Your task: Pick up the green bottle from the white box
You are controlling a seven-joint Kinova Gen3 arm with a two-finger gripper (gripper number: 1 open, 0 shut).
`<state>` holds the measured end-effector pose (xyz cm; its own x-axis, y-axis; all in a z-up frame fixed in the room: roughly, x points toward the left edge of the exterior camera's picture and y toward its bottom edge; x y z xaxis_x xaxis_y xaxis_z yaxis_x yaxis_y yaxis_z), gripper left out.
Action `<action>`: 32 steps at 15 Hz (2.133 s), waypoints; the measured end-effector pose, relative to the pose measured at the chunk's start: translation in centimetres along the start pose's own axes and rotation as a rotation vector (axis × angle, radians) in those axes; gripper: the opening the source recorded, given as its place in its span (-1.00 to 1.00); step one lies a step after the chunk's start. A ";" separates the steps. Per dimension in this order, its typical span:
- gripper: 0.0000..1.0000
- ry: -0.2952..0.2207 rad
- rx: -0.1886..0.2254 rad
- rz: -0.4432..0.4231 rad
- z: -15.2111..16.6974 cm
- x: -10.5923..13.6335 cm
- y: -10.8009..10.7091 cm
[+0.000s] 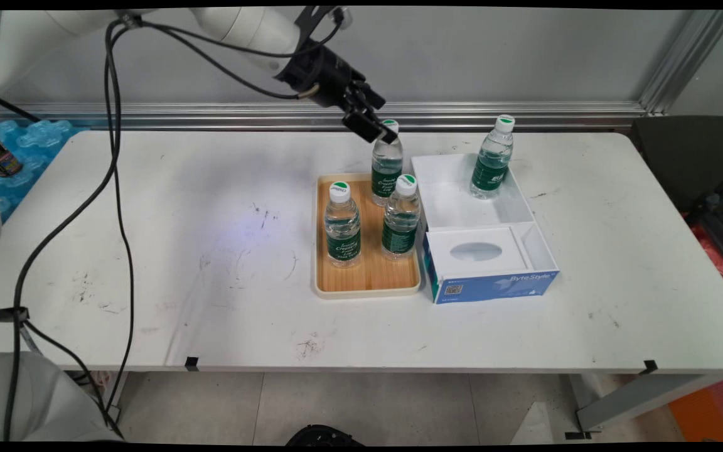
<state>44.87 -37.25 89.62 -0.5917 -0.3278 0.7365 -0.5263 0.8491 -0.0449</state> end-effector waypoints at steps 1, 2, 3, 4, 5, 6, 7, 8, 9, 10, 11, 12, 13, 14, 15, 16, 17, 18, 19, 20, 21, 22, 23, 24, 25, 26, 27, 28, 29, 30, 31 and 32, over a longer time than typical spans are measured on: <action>1.00 -0.004 0.005 0.005 0.1 0.7 0.1; 1.00 -0.009 0.008 0.012 0.4 1.4 0.3; 1.00 -0.013 0.010 0.018 0.6 2.0 0.4; 1.00 -0.013 0.013 0.023 1.1 2.7 0.6; 1.00 -0.010 0.014 0.029 1.6 3.5 0.7; 1.00 -0.007 0.015 0.035 2.2 4.0 0.8; 1.00 -0.003 0.016 0.039 2.9 4.7 0.9; 1.00 0.002 0.016 0.045 3.8 5.3 1.0; 1.00 0.007 0.016 0.051 4.6 5.8 1.1; 1.00 0.011 0.016 0.054 5.4 6.3 1.1; 1.00 0.013 0.015 0.057 6.0 6.5 1.1; 1.00 0.017 0.015 0.061 6.8 6.9 1.1; 1.00 0.021 0.015 0.064 7.7 7.2 1.1; 1.00 0.024 0.016 0.066 8.3 7.4 1.1; 1.00 0.029 0.017 0.068 9.3 7.8 1.0; 1.00 0.033 0.018 0.068 10.3 8.1 0.8; 1.00 0.036 0.020 0.069 11.1 8.3 0.7; 1.00 0.040 0.021 0.069 12.0 8.5 0.5; 1.00 0.042 0.021 0.069 13.0 8.6 0.4; 1.00 0.042 0.020 0.071 13.8 8.7 0.3; 1.00 0.043 0.020 0.071 14.6 8.7 0.2; 1.00 0.044 0.018 0.070 15.5 8.8 0.1; 1.00 0.045 0.017 0.070 16.1 8.9 0.0; 1.00 0.045 0.016 0.069 16.7 8.9 -0.1; 1.00 0.044 0.015 0.068 17.3 8.9 -0.2; 1.00 0.044 0.015 0.068 17.7 8.8 -0.2; 1.00 0.043 0.014 0.067 18.3 8.8 -0.3; 1.00 0.042 0.014 0.066 18.7 8.8 -0.4; 1.00 0.040 0.014 0.064 19.3 8.8 -0.5; 1.00 0.039 0.014 0.063 19.8 8.8 -0.6; 1.00 0.037 0.014 0.060 20.2 8.7 -0.7; 1.00 0.036 0.014 0.057 20.7 8.7 -0.8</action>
<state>27.51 -49.31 82.09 -0.5989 -0.2637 0.7562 -0.5009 0.8601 -0.0968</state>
